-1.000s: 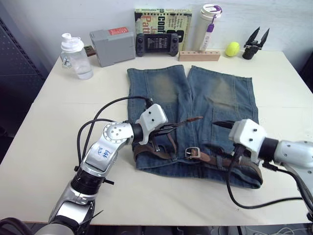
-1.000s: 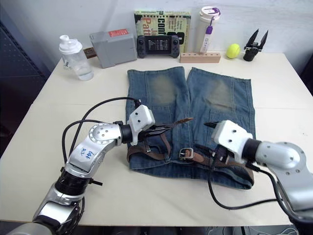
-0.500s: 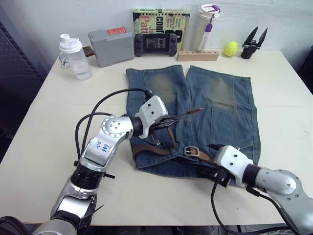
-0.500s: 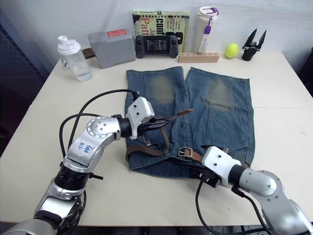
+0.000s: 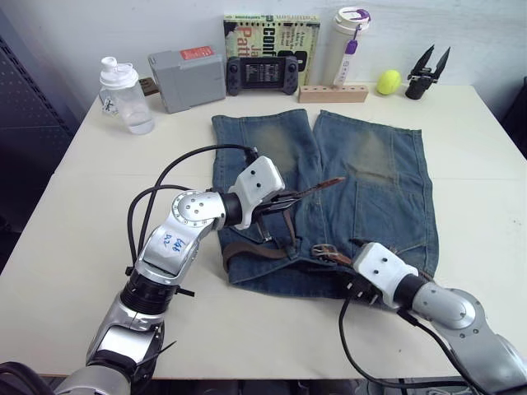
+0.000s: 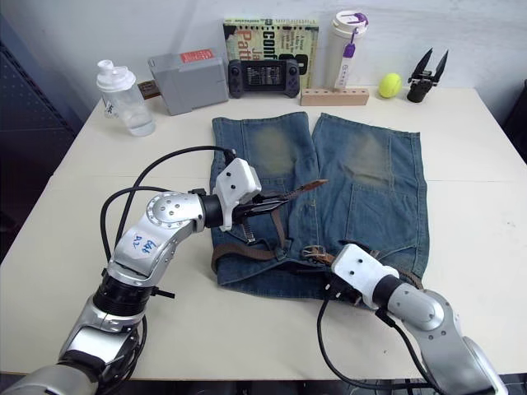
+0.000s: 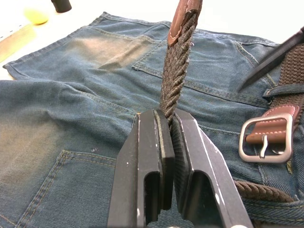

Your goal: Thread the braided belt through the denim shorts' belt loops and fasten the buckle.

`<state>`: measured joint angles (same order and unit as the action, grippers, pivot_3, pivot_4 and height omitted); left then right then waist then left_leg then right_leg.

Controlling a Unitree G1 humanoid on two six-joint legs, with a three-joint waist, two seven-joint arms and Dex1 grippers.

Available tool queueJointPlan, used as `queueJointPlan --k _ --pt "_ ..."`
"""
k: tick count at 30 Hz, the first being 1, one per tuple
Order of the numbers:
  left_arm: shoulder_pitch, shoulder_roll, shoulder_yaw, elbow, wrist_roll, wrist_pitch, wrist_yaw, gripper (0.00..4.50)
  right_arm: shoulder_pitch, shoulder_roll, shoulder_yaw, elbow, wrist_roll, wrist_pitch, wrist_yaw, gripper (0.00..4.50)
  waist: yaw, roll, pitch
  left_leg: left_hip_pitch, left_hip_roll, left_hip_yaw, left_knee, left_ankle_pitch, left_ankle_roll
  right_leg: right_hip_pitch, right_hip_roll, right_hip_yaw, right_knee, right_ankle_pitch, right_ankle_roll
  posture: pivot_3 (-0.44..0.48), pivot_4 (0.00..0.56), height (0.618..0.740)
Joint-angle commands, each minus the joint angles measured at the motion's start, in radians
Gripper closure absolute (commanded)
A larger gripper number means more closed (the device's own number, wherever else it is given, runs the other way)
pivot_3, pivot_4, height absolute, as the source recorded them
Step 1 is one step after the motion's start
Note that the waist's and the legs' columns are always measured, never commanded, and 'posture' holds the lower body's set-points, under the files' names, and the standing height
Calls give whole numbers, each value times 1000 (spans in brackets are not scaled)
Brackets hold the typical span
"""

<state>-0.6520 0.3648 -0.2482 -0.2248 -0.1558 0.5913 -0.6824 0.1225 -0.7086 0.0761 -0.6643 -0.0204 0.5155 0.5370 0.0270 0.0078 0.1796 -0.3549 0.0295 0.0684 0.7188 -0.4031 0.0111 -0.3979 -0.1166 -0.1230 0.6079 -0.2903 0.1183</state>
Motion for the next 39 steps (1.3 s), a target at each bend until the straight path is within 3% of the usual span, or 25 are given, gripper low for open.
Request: queueJointPlan --k 1,4,5,11,18,24,39 --pt "-12 5 14 -24 -8 -10 -5 4500 -2 7 -1 -18 -21 29 -12 2810 0 0 0 0 0 0 0 0 0 0 0 0 0 0 0 0 150 731" --pt "-6 8 8 -35 -8 -3 -8 4500 -12 18 10 -25 -14 67 -10 4246 0 0 0 0 0 0 0 0 0 0 0 0 0 0 0 0 150 731" --pt "-4 12 4 -37 -6 -1 -10 4500 -18 22 12 -28 -14 78 -10 4488 0 0 0 0 0 0 0 0 0 0 0 0 0 0 0 0 150 731" --pt "36 93 -78 -73 52 12 -47 4500 -75 98 -28 -75 43 233 -32 4474 -3 1 0 0 0 0 0 0 0 0 0 0 0 0 0 0 150 731" --pt "92 126 -107 -148 17 52 -110 4500 -146 218 -83 -128 102 505 -104 4474 -1 1 0 0 0 0 0 0 0 0 0 0 0 0 0 0 150 731" --pt "106 149 -152 -132 49 59 -132 4500 -188 257 -78 -163 128 586 -139 4474 -3 1 -1 0 0 0 -1 0 0 0 0 1 0 0 0 0 150 731" --pt "108 -24 -153 -84 106 376 123 4500 -234 278 -50 -239 156 677 -222 4474 -1 2 -1 0 0 0 -1 0 0 0 0 1 1 0 0 0 150 731"
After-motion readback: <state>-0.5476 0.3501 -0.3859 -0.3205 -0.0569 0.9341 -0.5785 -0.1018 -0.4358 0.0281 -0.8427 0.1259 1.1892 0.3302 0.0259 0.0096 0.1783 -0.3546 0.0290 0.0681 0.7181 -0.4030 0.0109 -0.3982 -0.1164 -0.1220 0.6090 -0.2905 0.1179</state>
